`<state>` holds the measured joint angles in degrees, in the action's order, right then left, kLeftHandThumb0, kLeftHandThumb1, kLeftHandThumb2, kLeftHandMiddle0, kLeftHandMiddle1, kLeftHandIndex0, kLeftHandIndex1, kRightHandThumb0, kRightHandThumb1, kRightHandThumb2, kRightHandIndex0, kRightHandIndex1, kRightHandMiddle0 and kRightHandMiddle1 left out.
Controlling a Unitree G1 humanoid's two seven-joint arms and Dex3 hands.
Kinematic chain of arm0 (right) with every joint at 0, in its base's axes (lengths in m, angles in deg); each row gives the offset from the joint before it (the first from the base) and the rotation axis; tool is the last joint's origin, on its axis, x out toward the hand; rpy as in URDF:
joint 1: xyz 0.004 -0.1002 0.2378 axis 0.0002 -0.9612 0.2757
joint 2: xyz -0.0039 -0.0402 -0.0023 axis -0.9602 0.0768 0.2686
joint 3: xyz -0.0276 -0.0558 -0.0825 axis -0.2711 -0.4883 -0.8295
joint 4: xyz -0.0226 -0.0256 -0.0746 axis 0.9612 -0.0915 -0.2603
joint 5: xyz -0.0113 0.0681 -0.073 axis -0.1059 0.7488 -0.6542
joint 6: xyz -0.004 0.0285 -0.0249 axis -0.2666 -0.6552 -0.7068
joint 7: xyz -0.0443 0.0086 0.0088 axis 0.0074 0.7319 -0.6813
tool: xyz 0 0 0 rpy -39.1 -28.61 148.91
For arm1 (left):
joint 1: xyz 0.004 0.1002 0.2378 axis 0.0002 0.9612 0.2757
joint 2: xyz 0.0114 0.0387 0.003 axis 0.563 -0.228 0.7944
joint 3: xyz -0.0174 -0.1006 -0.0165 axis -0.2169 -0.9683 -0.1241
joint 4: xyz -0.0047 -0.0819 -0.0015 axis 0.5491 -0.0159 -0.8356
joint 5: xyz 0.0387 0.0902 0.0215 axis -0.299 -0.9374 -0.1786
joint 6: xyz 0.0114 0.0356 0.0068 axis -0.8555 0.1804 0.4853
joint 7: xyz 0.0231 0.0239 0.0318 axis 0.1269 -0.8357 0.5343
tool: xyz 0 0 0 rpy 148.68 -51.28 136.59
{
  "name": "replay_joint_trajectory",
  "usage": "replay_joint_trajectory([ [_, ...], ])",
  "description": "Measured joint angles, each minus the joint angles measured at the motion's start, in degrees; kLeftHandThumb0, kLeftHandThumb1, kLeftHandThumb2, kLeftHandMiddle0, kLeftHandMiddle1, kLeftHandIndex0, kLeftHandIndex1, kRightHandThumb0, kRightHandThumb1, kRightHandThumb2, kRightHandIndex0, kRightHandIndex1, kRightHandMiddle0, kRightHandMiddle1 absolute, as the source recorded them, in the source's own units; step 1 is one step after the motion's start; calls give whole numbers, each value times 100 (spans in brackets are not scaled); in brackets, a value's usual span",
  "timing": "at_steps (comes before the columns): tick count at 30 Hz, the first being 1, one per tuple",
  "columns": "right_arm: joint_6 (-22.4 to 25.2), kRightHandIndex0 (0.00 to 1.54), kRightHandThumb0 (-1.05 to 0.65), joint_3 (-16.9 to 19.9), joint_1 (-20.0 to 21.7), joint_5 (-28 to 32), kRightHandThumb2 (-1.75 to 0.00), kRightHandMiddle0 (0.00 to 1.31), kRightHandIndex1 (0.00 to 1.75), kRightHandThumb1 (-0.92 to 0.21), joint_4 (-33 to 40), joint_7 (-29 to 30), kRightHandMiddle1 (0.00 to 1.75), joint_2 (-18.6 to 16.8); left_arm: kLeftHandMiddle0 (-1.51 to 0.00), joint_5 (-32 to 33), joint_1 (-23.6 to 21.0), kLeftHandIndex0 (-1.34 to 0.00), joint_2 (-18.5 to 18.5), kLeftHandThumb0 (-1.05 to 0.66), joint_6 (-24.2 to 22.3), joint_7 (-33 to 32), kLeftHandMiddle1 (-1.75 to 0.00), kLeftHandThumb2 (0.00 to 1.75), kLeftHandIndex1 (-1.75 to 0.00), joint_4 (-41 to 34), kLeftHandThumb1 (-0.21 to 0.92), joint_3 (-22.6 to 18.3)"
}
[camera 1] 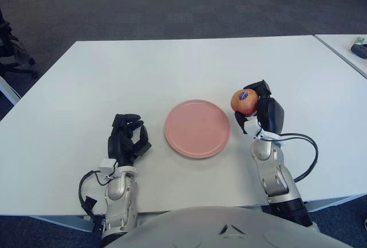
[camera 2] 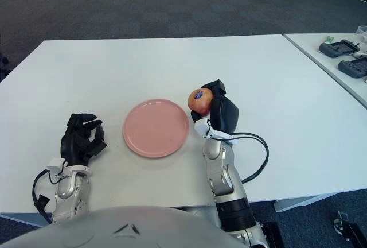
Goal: Put the apple into the plate.
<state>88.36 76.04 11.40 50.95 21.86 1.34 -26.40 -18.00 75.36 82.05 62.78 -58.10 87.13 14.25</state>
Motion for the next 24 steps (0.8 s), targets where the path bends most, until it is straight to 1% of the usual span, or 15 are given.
replay_joint_trajectory([
  [6, -837, 91, 0, -105, -8, 356, -167, 63, 163, 2, -21, -138, 175, 72, -44, -3, -17, -35, 0, -1, 19, -10, -173, 115, -175, 51, 47, -1],
  [15, -1924, 91, 0, -451, 25, 395, -168, 63, 165, 3, -287, -394, 175, 266, -45, 60, -32, -34, 1, -1, 115, 53, -174, 117, -175, 105, 45, 0],
  [20, -2308, 91, 0, -592, 75, 482, -168, 64, 165, 3, -353, -781, 175, 386, -46, 66, -39, -34, 1, -1, 151, 59, -174, 117, -175, 122, 46, 0],
  [24, -2465, 93, 0, -688, 127, 511, -171, 65, 164, 6, -353, -1135, 175, 512, -46, 65, -42, -34, 2, -1, 164, 58, -174, 118, -175, 128, 45, 2],
])
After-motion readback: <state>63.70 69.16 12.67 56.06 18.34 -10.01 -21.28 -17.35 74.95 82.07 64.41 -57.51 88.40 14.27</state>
